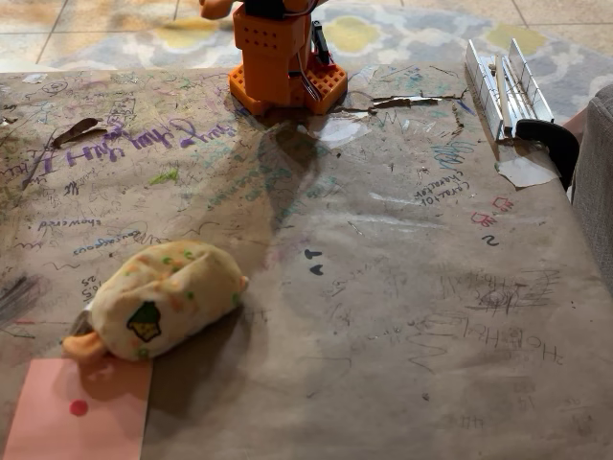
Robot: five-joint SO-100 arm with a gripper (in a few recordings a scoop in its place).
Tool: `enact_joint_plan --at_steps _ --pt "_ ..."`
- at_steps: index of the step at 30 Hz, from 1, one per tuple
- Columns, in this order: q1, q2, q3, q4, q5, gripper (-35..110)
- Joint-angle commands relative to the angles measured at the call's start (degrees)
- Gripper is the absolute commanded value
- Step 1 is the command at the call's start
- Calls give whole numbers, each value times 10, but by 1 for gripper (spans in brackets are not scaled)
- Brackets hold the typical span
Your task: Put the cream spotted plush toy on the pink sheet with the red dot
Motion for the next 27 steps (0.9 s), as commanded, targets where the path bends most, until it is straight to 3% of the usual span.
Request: enact_joint_plan --at_steps 1,9,12,15,18,23,27 --pt "17 11 -18 -19 -4 31" --pt "16 11 -18 -6 -6 30" --pt "4 11 -18 15 67 22" --pt "-24 12 -18 54 273 2" --pt "-18 12 -18 207 435 0" --pt "13 12 -18 347 858 0" --pt "5 13 -18 490 958 0"
